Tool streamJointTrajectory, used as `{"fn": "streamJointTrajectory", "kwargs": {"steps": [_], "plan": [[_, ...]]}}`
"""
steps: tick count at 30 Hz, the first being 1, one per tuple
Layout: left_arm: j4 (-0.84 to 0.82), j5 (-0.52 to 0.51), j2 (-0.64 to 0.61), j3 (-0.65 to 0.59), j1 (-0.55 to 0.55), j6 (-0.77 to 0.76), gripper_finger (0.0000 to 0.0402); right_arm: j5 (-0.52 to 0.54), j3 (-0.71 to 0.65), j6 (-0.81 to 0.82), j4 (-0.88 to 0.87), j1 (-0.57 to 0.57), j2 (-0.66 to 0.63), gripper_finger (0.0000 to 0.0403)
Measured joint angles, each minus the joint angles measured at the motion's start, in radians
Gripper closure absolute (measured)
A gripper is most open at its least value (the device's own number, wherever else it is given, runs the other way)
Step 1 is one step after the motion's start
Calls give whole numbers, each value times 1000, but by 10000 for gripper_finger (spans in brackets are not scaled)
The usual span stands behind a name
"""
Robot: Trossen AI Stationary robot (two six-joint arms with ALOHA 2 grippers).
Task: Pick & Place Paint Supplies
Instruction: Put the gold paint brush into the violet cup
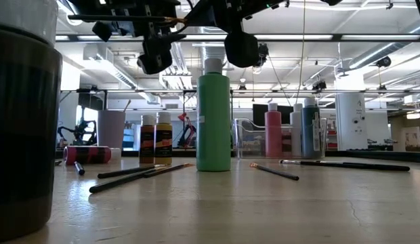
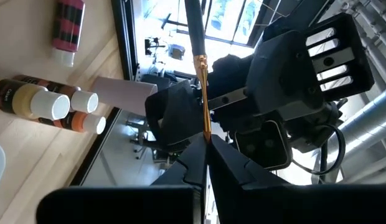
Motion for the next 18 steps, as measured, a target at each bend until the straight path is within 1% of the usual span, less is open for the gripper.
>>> {"fn": "streamJointTrajectory", "kwargs": {"steps": [4,9,18], "plan": [[3,21,0,0,-1,1,206,0,0,0,0,-2,0,394],[27,20,0,0,-6,8,243,-2,0,0,1,-9,0,394],[38,18,0,0,-6,8,274,-1,0,1,5,-10,0,394]]}}
